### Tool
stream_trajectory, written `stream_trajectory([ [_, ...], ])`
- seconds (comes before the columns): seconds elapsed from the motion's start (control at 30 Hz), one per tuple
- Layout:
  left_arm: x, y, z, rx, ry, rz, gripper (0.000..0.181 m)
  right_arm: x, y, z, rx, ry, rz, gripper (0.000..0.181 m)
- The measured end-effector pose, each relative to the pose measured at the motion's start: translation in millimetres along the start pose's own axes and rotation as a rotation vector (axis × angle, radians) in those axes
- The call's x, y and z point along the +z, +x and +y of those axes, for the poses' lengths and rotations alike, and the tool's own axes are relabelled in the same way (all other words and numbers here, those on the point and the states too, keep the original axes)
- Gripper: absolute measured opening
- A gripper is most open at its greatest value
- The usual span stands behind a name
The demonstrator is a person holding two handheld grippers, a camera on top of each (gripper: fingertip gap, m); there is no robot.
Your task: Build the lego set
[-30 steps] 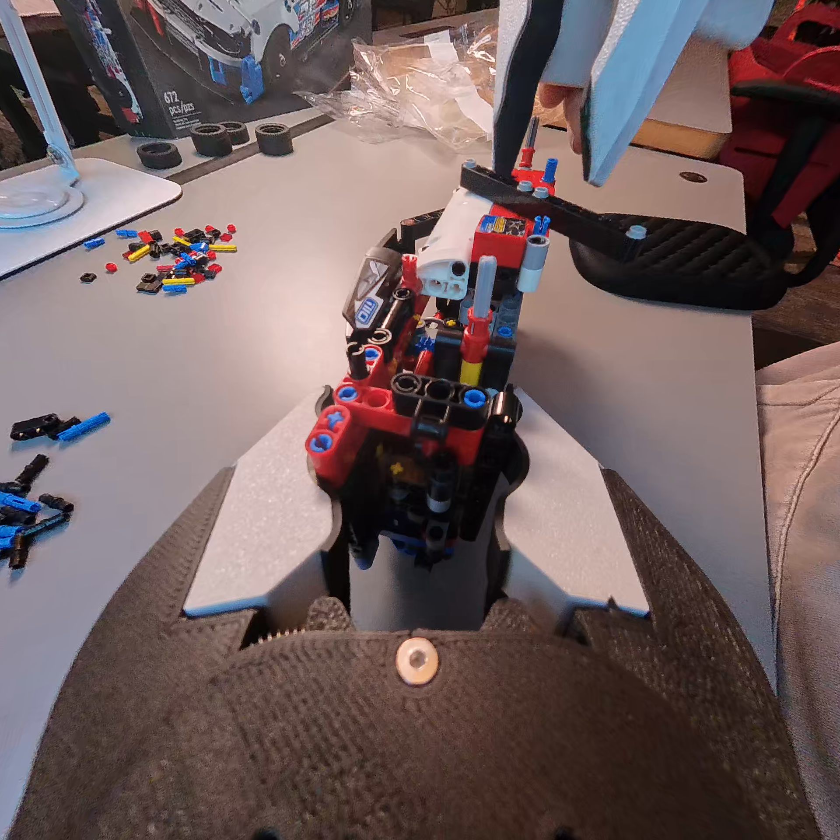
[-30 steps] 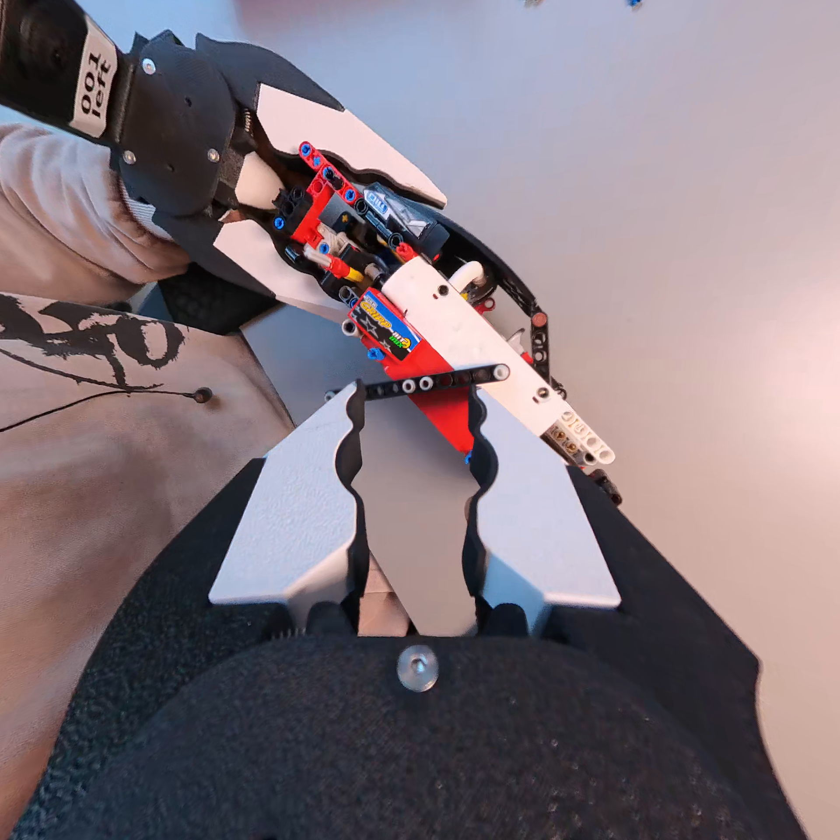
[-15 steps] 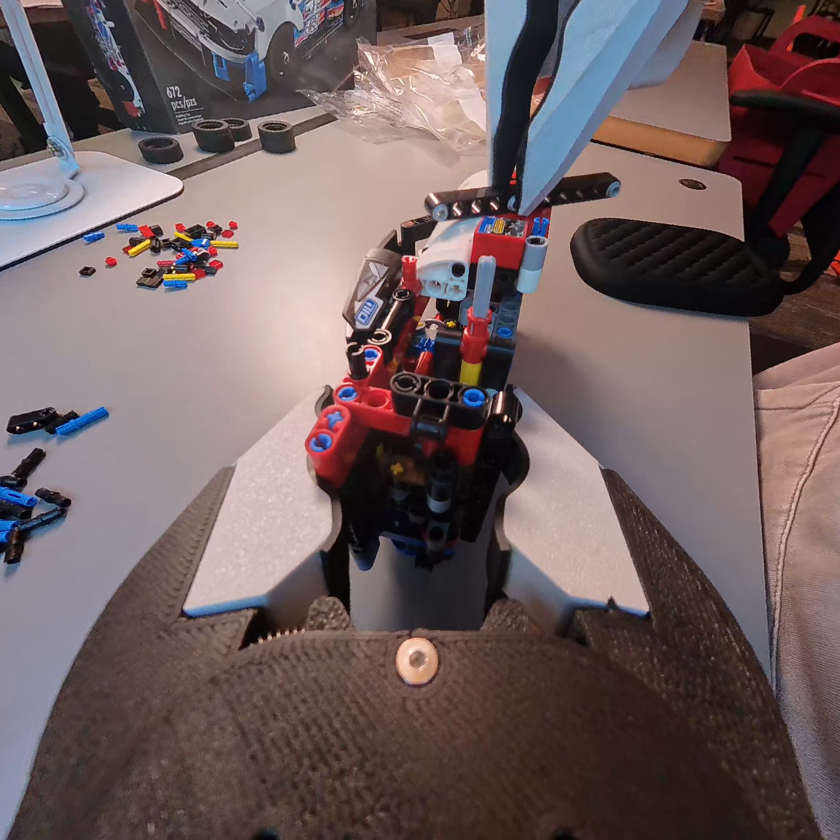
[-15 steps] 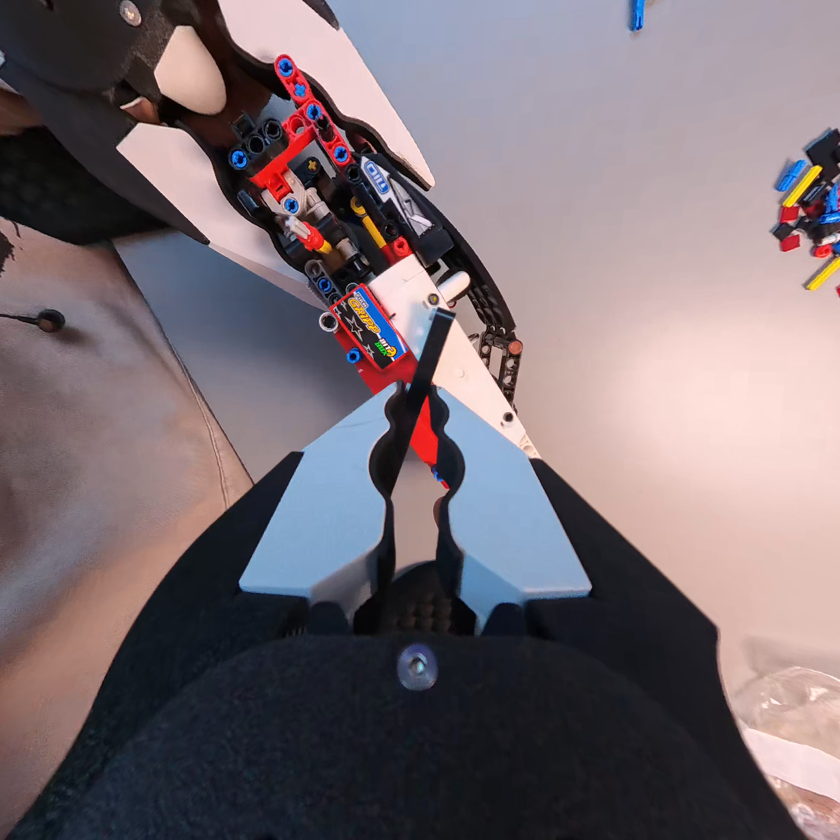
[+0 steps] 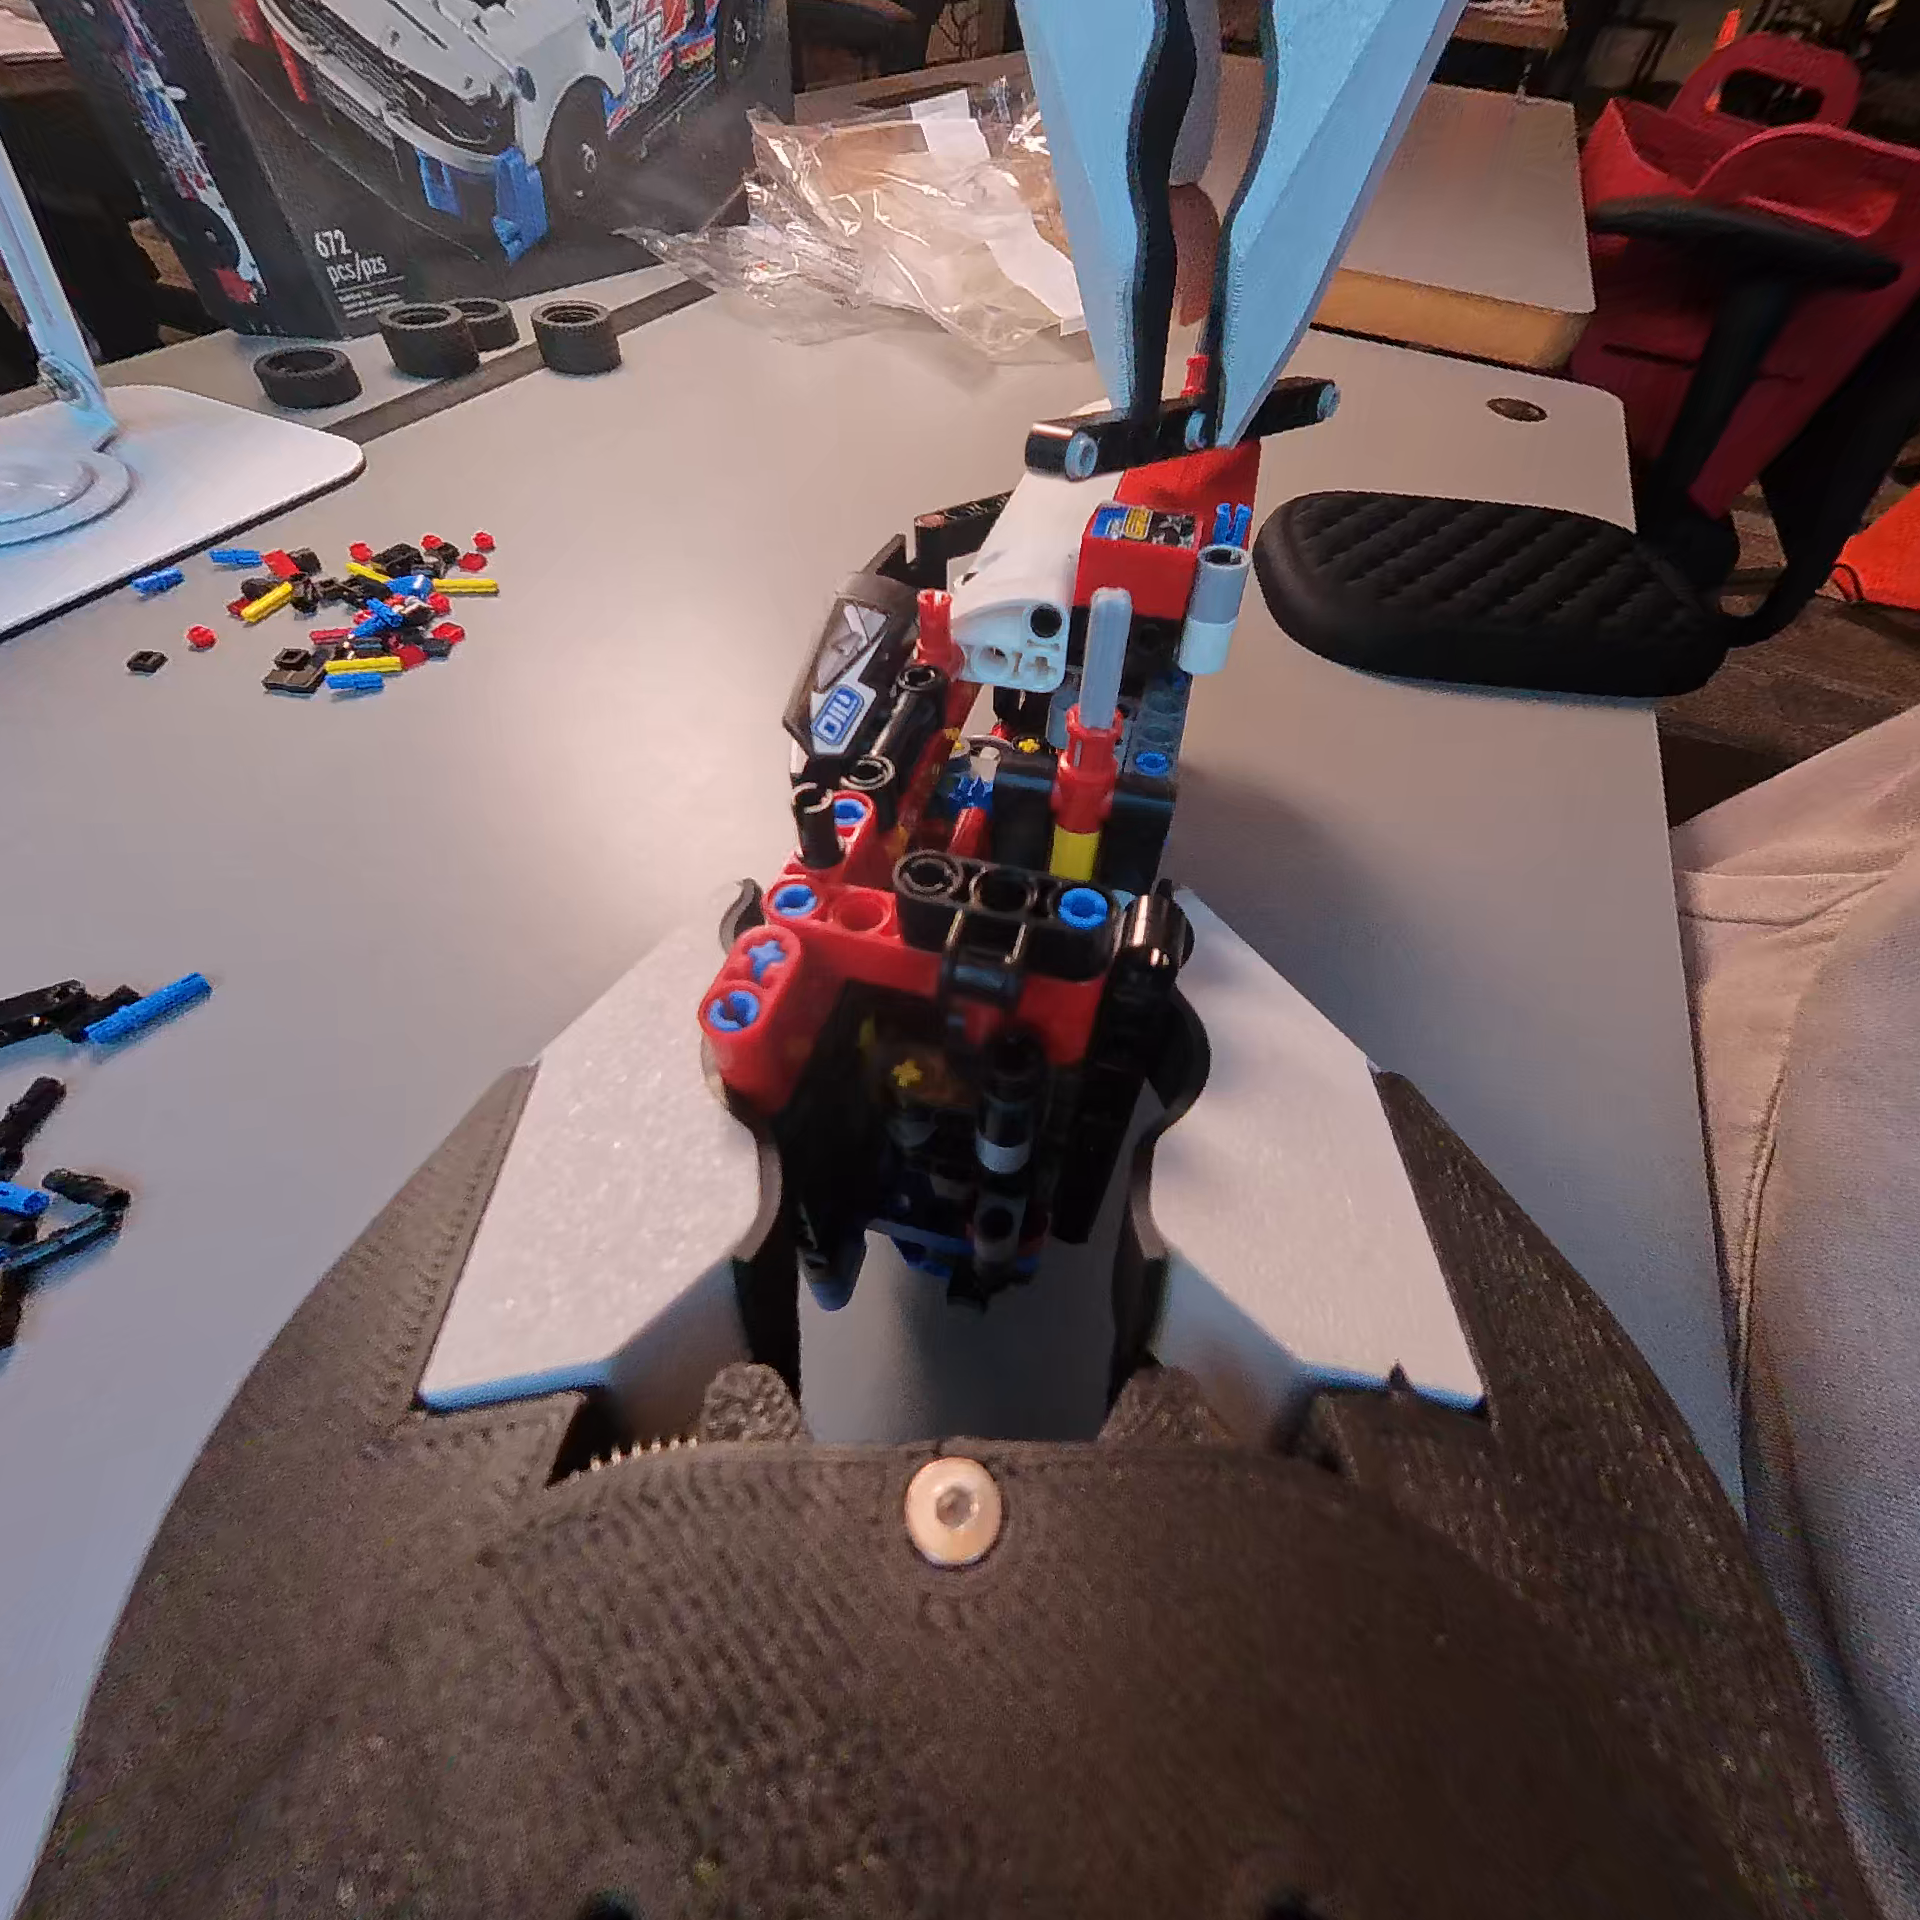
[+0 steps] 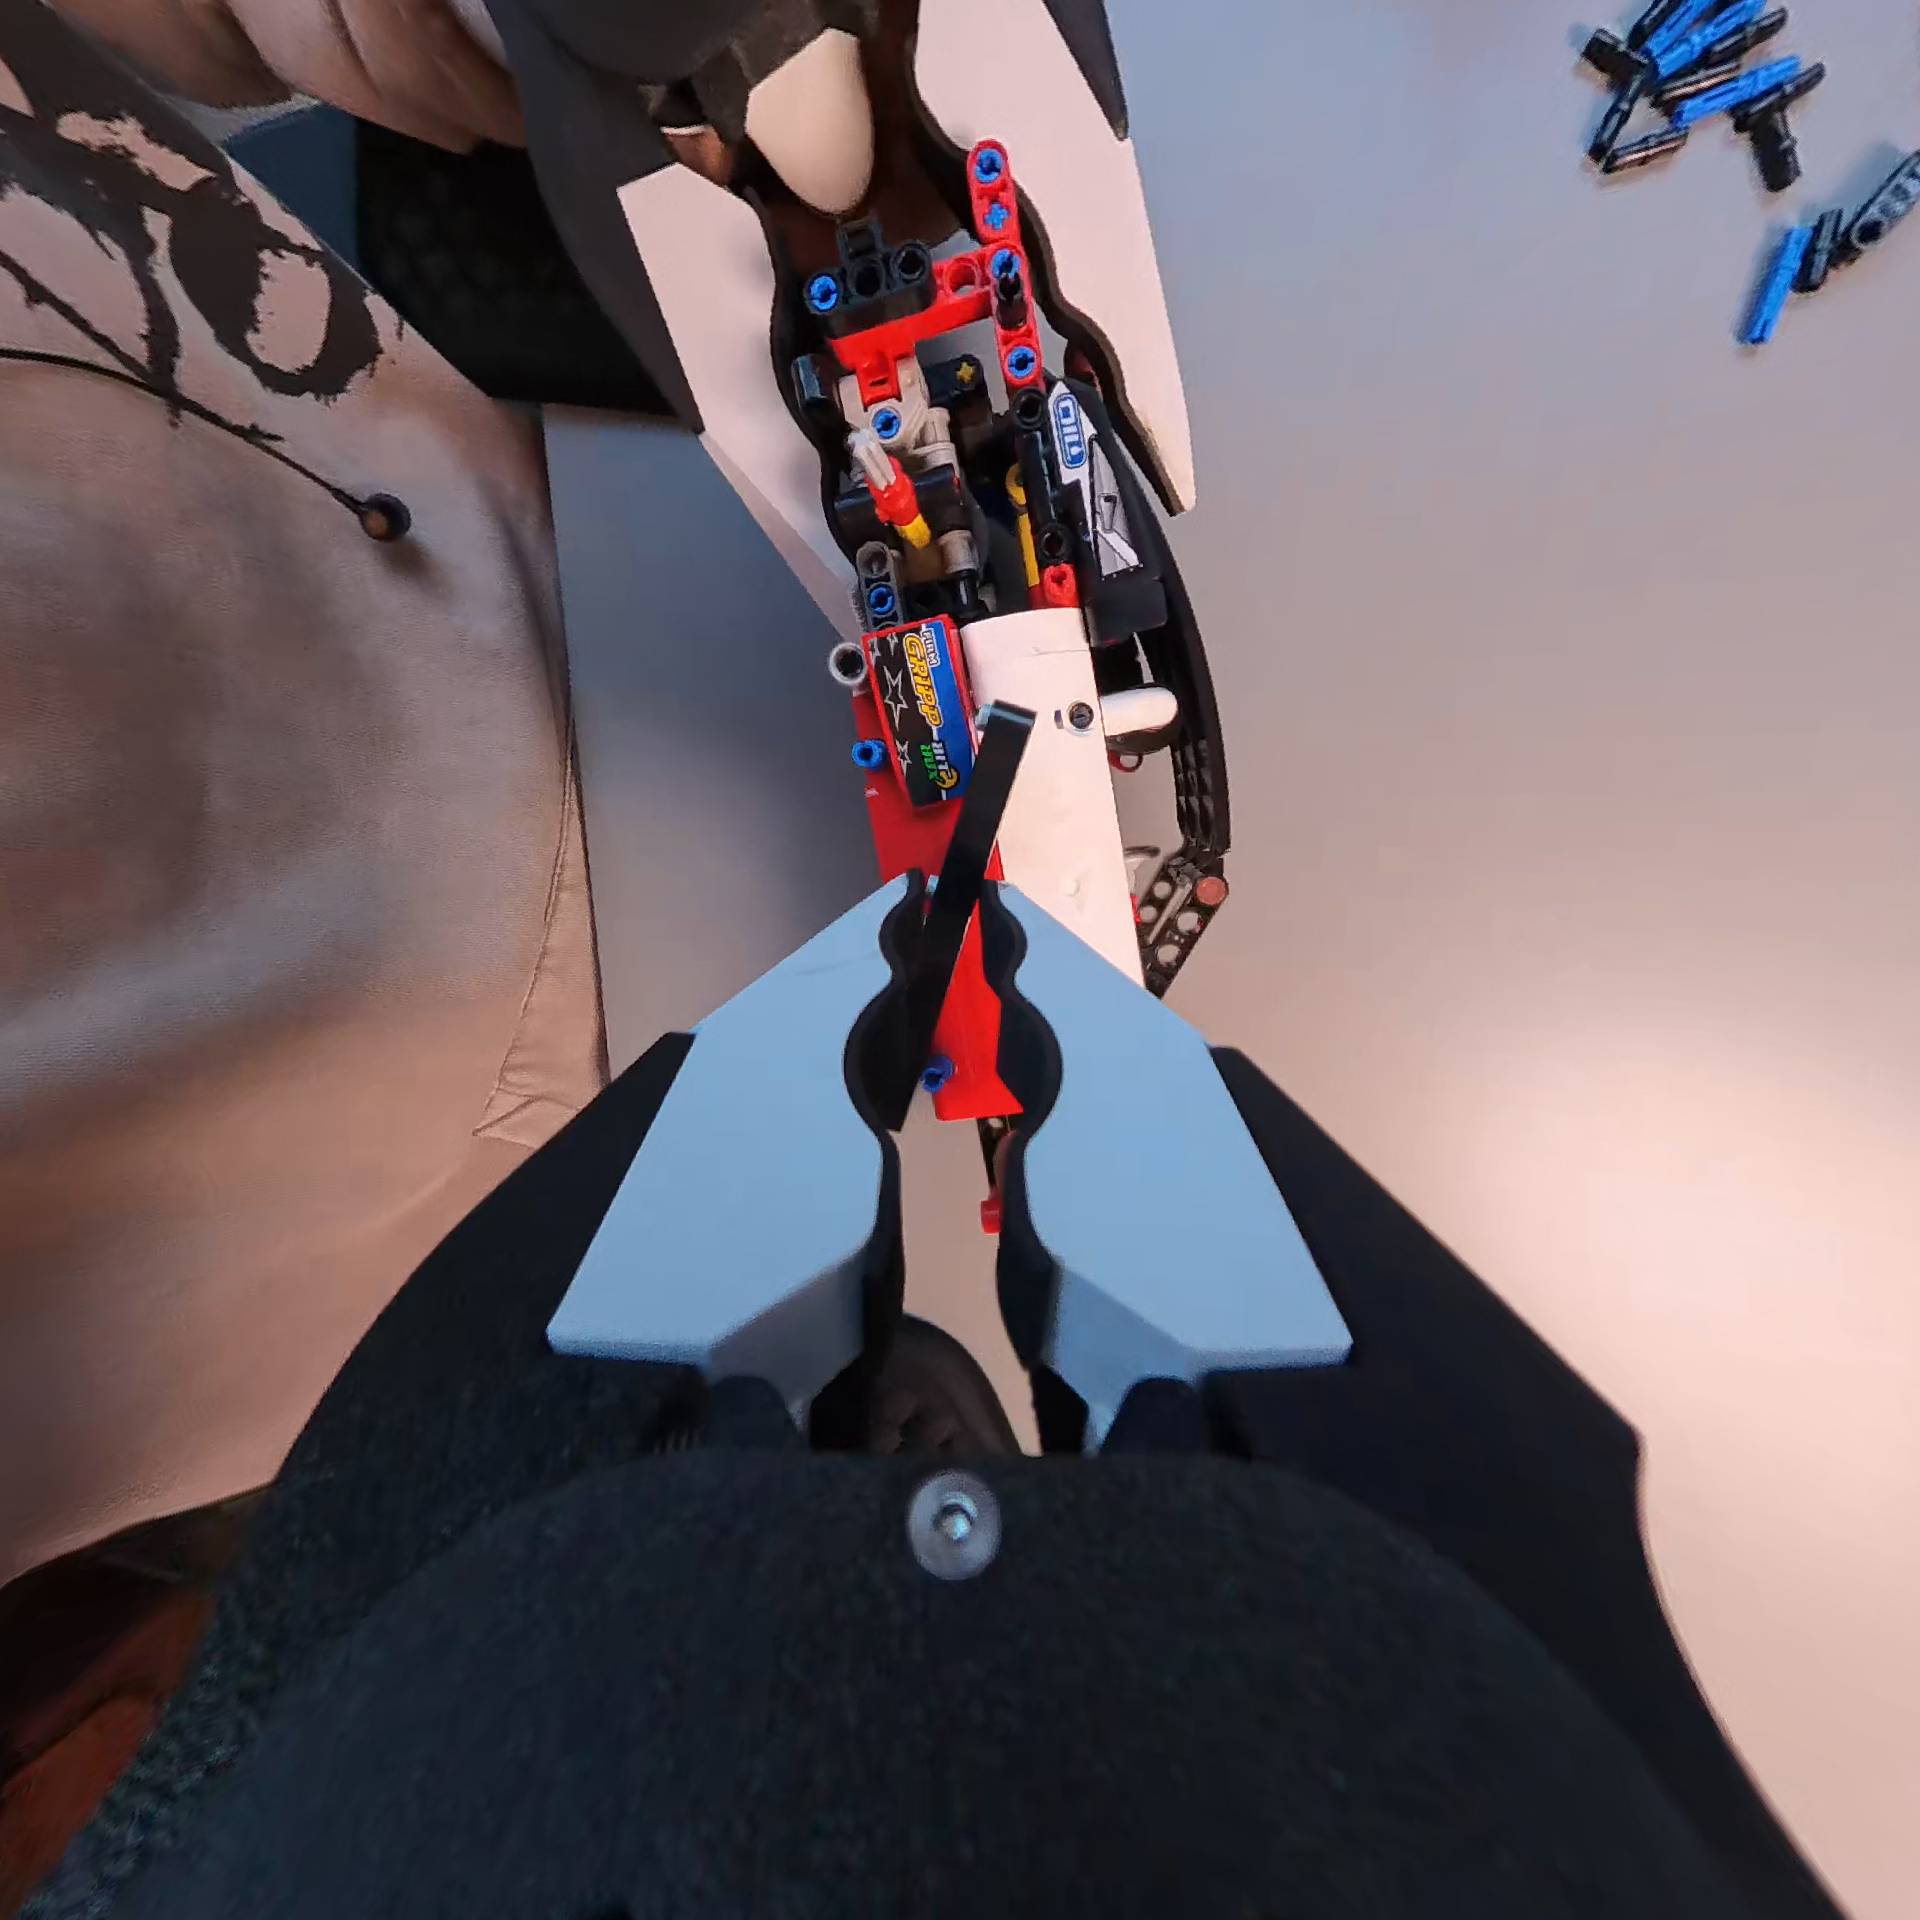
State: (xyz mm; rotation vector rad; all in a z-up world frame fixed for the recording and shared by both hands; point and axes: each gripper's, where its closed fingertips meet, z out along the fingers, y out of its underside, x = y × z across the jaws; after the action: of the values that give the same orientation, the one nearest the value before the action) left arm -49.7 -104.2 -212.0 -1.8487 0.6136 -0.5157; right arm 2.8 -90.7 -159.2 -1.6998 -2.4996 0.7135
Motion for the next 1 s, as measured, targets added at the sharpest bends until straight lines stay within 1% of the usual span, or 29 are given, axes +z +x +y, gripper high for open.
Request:
stream_trajectory([
  [0.33,1,0,0,0.004,0.001,0.004,0.073,2,3,2,-0.116,0.018,-0.112,0.01],
  [0.47,1,-1,0,-0.003,0.003,0.006,0.073,2,8,0,-0.142,0.03,-0.124,0.012],
  [0.77,1,-1,0,-0.012,0.007,0.01,0.073,0,10,3,-0.166,0.069,-0.1,0.014],
  [1.0,1,-1,0,-0.007,0.01,0.011,0.073,-4,10,4,-0.229,0.093,-0.002,0.015],
])
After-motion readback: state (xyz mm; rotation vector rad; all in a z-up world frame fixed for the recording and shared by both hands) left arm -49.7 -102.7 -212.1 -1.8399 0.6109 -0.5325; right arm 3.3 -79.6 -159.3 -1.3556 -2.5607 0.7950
